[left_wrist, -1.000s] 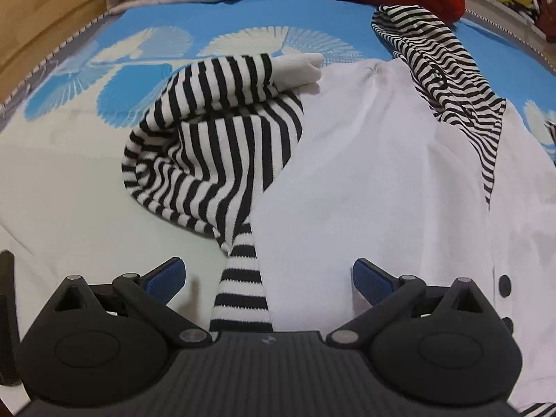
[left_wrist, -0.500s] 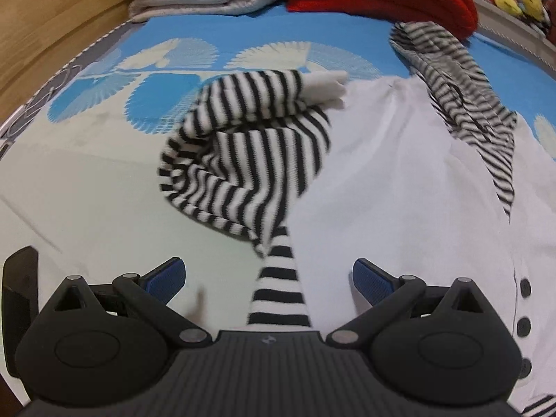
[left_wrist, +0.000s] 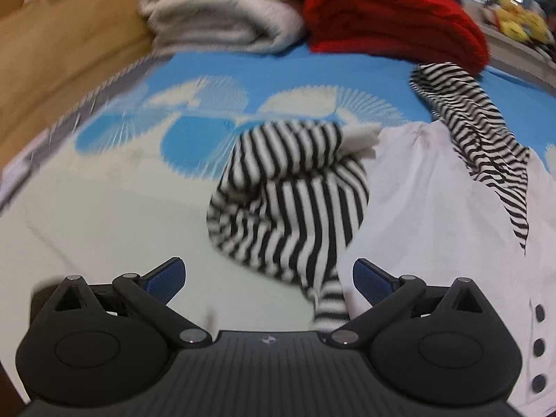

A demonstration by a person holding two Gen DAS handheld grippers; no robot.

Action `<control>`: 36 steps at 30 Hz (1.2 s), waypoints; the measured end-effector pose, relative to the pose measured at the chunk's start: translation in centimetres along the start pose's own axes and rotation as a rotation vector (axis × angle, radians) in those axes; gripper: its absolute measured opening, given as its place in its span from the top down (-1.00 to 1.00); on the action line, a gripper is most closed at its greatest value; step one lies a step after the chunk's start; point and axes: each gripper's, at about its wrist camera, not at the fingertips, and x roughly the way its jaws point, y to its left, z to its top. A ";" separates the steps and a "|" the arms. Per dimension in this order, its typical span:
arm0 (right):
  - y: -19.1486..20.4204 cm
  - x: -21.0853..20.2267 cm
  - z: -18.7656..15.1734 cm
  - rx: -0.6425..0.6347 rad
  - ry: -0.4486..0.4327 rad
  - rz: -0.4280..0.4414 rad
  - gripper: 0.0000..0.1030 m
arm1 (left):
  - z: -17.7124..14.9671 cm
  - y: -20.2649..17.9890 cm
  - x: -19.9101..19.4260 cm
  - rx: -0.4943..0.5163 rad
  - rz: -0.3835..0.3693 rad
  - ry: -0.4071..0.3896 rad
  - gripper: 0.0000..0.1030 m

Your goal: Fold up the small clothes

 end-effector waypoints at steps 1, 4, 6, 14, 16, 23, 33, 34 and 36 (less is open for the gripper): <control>0.9 0.0 -0.3 -0.028 -0.001 0.012 -0.45 | 0.5 -0.2 0.2 0.032 -0.004 -0.011 -0.99; 1.9 0.3 -0.2 -0.116 -0.046 -0.030 -0.46 | 3.0 -1.4 1.9 0.162 0.012 -0.049 -0.99; 1.6 1.5 0.2 -0.122 -0.032 -0.058 -0.46 | 5.1 -2.5 3.5 0.230 0.045 -0.079 -0.99; 0.3 4.4 1.1 -0.054 0.034 -0.061 -0.46 | 12.1 -3.4 14.4 0.157 0.035 0.096 0.85; 0.5 4.8 1.1 -0.087 0.030 -0.072 -0.46 | 13.0 1.0 14.9 -0.025 0.035 0.084 0.87; 0.2 5.5 1.3 -0.055 0.039 -0.074 -0.46 | 9.0 22.3 15.2 -0.465 0.329 0.122 0.80; 0.3 5.0 1.5 -0.042 0.020 -0.084 -0.47 | 4.8 22.0 11.8 -0.554 0.217 0.178 -0.83; 0.2 4.8 1.6 -0.028 0.013 -0.081 -0.47 | 4.6 20.8 10.8 -0.549 0.172 0.182 -0.83; -0.2 4.1 1.7 -0.013 -0.016 -0.074 -0.47 | 3.7 18.3 8.2 -0.531 0.097 0.195 -0.87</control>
